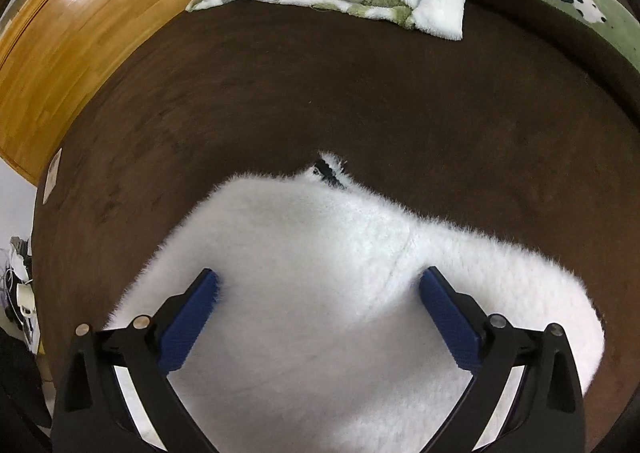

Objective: Fold large clothes

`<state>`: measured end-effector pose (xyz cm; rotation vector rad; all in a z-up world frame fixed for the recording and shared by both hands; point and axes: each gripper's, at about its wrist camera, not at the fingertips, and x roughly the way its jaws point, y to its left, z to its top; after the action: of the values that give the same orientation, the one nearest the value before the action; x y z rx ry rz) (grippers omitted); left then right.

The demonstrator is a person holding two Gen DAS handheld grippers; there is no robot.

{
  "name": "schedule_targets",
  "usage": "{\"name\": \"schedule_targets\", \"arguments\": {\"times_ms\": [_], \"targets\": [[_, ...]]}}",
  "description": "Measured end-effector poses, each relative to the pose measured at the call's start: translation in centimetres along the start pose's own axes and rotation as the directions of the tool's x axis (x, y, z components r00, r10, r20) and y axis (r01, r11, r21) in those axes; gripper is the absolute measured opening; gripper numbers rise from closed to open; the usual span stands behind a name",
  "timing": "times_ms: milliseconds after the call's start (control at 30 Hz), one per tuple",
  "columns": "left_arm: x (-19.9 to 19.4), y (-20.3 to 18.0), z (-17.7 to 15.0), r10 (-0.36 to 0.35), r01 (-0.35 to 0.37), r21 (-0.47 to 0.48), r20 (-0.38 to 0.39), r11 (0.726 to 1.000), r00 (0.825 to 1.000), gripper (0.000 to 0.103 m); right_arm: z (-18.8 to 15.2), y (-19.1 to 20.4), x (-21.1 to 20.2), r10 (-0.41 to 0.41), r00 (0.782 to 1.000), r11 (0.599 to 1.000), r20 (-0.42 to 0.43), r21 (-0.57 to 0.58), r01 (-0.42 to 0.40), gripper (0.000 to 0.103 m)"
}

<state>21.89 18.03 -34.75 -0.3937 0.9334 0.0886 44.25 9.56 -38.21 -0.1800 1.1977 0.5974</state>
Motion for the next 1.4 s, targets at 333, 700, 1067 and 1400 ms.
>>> {"name": "schedule_targets", "arguments": {"times_ms": [333, 700, 1067, 1400], "targets": [[0.4, 0.3, 0.6, -0.013, 0.013, 0.005, -0.031, 1.000, 0.999, 0.097, 0.0, -0.3, 0.0, 0.014, 1.000, 1.000, 0.001, 0.011, -0.014, 0.098], [-0.5, -0.3, 2.0, -0.012, 0.018, 0.066, -0.080, 0.998, 0.997, 0.096, -0.7, -0.5, -4.1, -0.019, 0.995, 1.000, 0.099, 0.005, 0.018, 0.097], [-4.6, 0.0, 9.4, -0.180, 0.197, 0.202, -0.098, 0.960, 0.979, 0.096, -7.1, -7.2, -14.4, 0.071, 0.969, 0.951, 0.237, 0.277, -0.138, 0.097], [4.2, 3.9, 10.4, -0.330, 0.356, 0.065, -0.251, 0.932, 0.910, 0.096, -16.2, -11.8, -11.8, 0.165, 0.975, 0.864, 0.150, 0.455, -0.216, 0.097]]}}
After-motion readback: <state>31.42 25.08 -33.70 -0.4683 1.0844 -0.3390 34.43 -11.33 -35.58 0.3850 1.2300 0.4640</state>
